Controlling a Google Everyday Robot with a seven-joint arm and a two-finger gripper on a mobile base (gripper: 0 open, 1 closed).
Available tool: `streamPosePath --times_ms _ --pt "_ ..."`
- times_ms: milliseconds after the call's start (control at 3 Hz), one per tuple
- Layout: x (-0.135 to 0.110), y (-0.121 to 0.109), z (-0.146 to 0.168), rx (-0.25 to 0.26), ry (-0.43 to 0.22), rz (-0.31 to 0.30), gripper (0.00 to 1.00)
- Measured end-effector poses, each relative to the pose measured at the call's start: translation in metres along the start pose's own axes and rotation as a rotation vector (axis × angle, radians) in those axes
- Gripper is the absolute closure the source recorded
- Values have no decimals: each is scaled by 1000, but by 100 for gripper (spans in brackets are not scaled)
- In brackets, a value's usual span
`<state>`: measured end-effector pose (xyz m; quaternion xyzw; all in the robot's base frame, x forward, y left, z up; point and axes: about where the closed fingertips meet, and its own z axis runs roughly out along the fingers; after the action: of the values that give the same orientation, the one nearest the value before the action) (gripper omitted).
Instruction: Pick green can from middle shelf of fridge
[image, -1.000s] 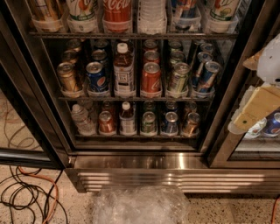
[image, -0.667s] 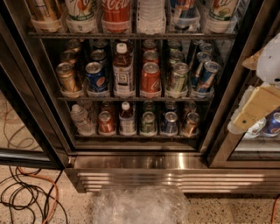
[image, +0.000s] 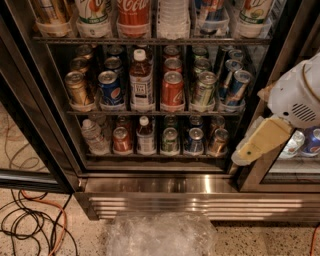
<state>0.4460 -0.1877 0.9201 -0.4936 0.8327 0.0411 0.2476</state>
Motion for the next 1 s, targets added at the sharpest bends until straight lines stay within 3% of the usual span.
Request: streamPosePath --times_ms 333,667,1000 --pt "-2 1 4 2 -11 7 0" --pt "-2 2 10 4 -50 60 0" --pt "-19 13 22 23 -154 108 0"
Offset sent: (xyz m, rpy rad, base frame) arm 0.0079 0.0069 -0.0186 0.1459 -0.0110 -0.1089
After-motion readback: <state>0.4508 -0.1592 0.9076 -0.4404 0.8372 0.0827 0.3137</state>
